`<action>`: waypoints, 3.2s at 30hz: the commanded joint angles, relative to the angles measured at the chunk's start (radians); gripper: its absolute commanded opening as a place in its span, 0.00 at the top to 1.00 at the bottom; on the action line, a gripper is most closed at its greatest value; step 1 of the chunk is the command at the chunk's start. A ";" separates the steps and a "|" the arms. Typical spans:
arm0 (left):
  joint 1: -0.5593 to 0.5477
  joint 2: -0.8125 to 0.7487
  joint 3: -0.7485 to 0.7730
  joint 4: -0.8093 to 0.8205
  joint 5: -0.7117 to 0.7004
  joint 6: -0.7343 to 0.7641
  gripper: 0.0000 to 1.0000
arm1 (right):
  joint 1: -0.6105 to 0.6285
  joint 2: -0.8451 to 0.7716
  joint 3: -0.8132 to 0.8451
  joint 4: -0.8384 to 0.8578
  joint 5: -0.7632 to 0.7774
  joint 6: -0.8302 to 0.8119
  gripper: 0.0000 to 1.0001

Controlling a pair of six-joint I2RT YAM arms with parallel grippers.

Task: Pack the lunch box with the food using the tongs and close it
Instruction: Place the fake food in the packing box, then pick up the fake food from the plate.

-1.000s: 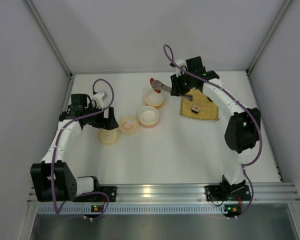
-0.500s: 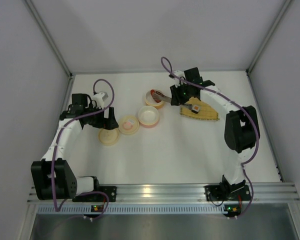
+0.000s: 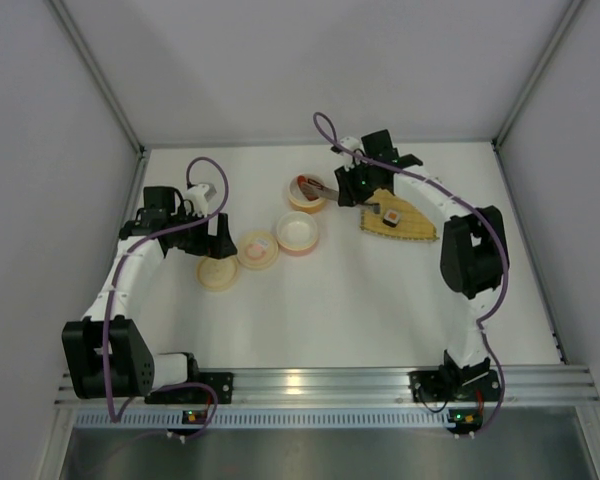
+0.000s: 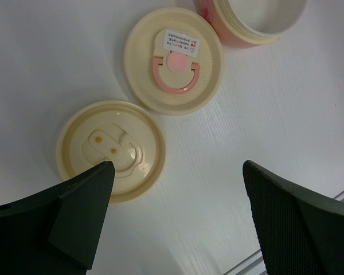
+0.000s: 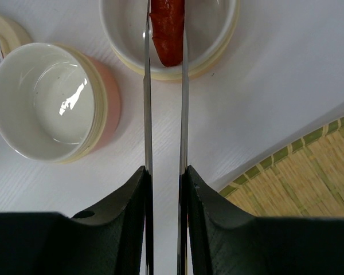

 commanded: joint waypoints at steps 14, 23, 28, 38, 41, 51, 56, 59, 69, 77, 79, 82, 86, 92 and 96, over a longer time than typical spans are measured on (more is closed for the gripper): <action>0.000 -0.006 0.024 0.028 0.017 0.016 0.02 | 0.043 -0.011 0.167 -0.196 0.085 -0.114 0.69; -0.001 -0.017 0.022 0.022 0.015 0.021 0.02 | 0.046 0.003 0.219 -0.224 0.068 -0.098 0.59; 0.000 -0.023 0.024 0.017 0.015 0.024 0.02 | 0.046 -0.006 0.223 -0.227 0.063 -0.097 0.60; 0.003 -0.058 0.053 -0.007 0.032 0.032 0.02 | 0.004 -0.162 0.257 -0.288 0.019 -0.026 0.61; 0.000 -0.072 0.053 -0.027 0.035 0.055 0.02 | -0.059 -0.234 0.211 -0.338 0.016 -0.044 0.60; 0.000 -0.097 0.030 -0.051 0.083 0.092 0.02 | -0.362 -0.347 0.073 -0.582 -0.041 -0.307 0.51; 0.000 -0.091 0.038 -0.052 0.095 0.098 0.02 | -0.413 -0.345 0.032 -0.655 -0.044 -0.440 0.46; 0.000 -0.085 0.036 -0.061 0.101 0.105 0.02 | -0.425 -0.324 -0.002 -0.673 -0.042 -0.505 0.45; 0.000 -0.063 0.039 -0.063 0.106 0.107 0.02 | -0.453 -0.258 -0.016 -0.616 -0.010 -0.555 0.43; -0.001 -0.014 0.053 -0.054 0.123 0.095 0.02 | -0.451 -0.193 0.044 -0.619 -0.006 -0.571 0.37; 0.000 -0.008 0.055 -0.049 0.123 0.095 0.01 | -0.451 -0.183 0.049 -0.612 0.004 -0.580 0.36; -0.001 0.000 0.055 -0.044 0.124 0.090 0.01 | -0.450 -0.169 0.056 -0.599 0.007 -0.583 0.36; 0.000 0.012 0.062 -0.041 0.124 0.084 0.02 | -0.438 -0.155 0.064 -0.589 0.002 -0.583 0.37; 0.000 0.015 0.068 -0.040 0.115 0.079 0.02 | -0.413 -0.144 0.053 -0.583 -0.004 -0.589 0.41; 0.000 0.012 0.067 -0.040 0.110 0.079 0.02 | -0.407 -0.144 0.041 -0.581 -0.009 -0.595 0.45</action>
